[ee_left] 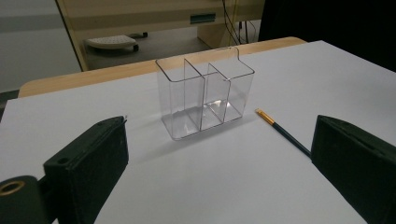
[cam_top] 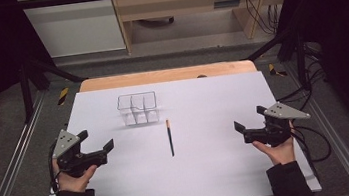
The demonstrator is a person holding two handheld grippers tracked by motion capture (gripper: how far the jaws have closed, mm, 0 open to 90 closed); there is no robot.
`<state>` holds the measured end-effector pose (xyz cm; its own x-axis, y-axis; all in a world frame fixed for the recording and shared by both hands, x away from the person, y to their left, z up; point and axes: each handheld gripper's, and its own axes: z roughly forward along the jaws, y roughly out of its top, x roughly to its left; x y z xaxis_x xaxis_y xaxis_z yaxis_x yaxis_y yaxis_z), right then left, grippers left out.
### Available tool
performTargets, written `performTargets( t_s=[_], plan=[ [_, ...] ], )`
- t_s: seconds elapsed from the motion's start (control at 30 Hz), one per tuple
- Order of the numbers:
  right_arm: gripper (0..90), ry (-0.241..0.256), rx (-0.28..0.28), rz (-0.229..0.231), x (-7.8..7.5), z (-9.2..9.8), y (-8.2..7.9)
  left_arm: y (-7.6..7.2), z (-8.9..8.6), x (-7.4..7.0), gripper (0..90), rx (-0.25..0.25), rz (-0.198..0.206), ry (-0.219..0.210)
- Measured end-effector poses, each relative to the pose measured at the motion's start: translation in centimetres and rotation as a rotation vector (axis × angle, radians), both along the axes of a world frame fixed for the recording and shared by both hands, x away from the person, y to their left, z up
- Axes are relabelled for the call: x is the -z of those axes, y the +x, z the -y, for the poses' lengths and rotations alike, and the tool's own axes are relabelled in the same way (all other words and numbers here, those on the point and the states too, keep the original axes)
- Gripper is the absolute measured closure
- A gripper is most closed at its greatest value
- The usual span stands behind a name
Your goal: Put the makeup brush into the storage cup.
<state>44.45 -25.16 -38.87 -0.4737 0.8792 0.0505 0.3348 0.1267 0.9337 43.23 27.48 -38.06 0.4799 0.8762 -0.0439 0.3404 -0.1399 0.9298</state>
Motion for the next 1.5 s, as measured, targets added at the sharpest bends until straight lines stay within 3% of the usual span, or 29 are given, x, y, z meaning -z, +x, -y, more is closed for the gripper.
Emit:
performTargets(
  t_s=[0.3, 0.63, 0.8, 1.5],
  plan=[
    [3.7, -0.002, -0.003, -0.010, 0.3, -0.1, -0.1, -0.2, 0.9, 0.0, 3.7, -0.004, 0.007, 0.004],
    [3.9, -0.005, 0.004, -0.004, 0.2, 0.0, -0.2, 0.0, 2.4, 0.4, 4.0, -0.002, -0.017, 0.012],
    [3.9, -0.010, 0.009, 0.001, 0.0, 0.0, -0.4, 0.1, 3.5, 0.4, 4.6, 0.007, -0.025, 0.005],
    [4.0, -0.040, -0.021, -0.029, 0.7, -1.4, -0.3, 2.1, 8.9, 1.6, 6.5, 0.067, -0.091, 0.066]
  ],
)
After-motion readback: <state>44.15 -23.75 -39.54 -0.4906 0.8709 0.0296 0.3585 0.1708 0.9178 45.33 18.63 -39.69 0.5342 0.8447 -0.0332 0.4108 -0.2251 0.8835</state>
